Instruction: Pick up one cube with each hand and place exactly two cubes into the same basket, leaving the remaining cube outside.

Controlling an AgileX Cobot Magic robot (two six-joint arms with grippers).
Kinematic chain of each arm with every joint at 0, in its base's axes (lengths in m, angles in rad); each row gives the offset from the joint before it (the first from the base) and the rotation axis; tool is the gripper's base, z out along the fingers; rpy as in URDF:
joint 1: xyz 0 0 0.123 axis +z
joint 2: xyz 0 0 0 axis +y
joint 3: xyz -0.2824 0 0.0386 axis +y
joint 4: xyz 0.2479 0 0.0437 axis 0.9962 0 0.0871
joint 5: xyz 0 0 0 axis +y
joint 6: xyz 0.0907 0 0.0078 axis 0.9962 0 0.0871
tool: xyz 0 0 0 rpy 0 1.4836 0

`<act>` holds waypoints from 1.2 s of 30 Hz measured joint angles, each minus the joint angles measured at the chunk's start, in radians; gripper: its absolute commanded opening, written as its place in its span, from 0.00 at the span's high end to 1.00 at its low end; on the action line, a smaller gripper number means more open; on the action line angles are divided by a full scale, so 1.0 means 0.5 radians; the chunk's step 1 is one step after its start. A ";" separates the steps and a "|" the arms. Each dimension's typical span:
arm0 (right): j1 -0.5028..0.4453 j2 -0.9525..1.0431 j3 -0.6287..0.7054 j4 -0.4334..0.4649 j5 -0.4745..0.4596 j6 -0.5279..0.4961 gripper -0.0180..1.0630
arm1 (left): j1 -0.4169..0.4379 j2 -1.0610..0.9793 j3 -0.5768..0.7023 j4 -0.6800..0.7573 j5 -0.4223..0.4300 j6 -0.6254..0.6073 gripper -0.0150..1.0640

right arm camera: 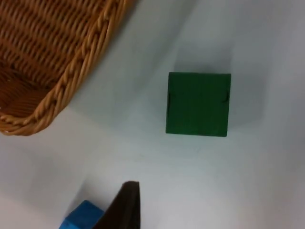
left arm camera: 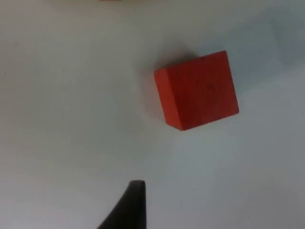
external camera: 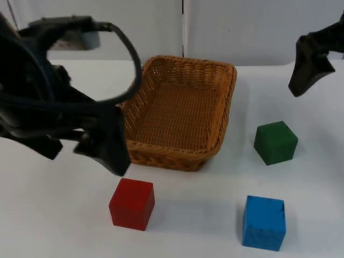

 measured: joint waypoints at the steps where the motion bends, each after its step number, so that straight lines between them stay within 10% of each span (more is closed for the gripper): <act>1: 0.000 0.023 -0.003 0.000 -0.012 0.000 0.01 | -0.024 0.038 -0.010 0.004 -0.026 -0.019 0.01; 36: 0.111 0.649 -0.211 -0.223 -0.445 0.230 0.01 | -0.220 0.674 -0.018 0.187 -0.722 -0.324 0.01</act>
